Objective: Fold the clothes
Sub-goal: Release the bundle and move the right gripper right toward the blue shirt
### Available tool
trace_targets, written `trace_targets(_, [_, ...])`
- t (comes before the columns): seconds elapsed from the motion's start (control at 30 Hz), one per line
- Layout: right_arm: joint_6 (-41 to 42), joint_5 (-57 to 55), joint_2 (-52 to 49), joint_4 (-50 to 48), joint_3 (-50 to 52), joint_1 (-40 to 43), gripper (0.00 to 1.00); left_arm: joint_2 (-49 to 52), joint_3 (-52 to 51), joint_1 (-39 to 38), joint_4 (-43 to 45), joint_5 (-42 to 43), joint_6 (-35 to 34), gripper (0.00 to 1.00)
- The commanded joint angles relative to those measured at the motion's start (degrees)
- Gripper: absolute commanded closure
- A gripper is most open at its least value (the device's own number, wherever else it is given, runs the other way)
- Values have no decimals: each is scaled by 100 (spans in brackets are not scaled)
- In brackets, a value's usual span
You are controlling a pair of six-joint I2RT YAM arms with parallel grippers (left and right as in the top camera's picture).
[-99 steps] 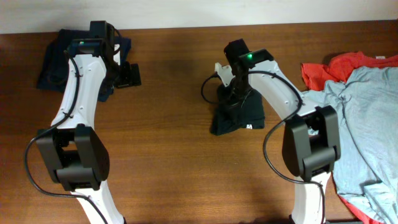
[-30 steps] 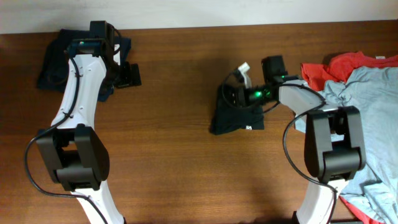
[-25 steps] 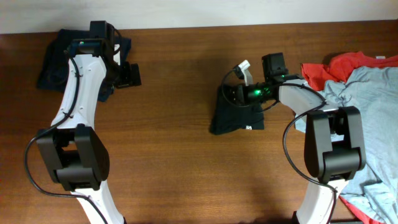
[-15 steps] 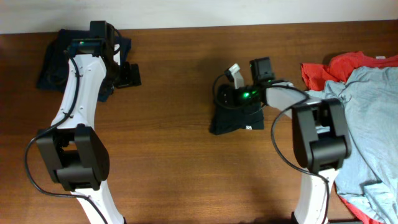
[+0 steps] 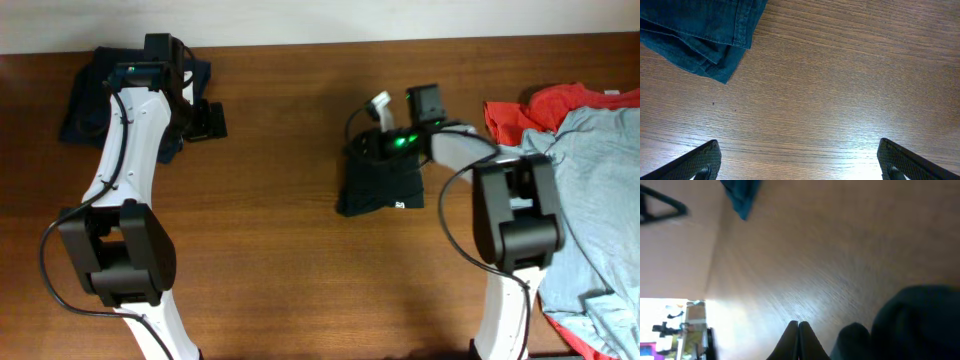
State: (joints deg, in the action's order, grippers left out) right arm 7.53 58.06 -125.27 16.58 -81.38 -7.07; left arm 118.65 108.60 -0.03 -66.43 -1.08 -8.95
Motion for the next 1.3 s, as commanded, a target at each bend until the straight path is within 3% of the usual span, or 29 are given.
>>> trace_targets(0.0, [7,431,667,245,-306,444,96,-142,74,-7,-2,-42,92,1])
trace_targets(0.13, [-186,385,702,848,-306,903,96,-142,74,-7,-2,-42,92,0])
trace_targets(0.33, [-431,-815,662,1786,-173,1167,96,-142,74,-7,-2,-42,92,1])
trace_targets(0.73, [-284,-1744,391,1346,382,1165,95,-142,74,-7,-2,-42,92,0])
trace_targets(1.0, [-149,-1266,225,916,308,1169,93,-142,74,-7,-2,-42,92,1])
trace_targets(1.17, [-168,-76,553,1121,-98,1298,94,-142,74,-7,-2,-42,92,1])
trace_targets(1.27, [-168,-26,946,1508,-284,1386,93,-142,74,-7,-2,-42,92,1])
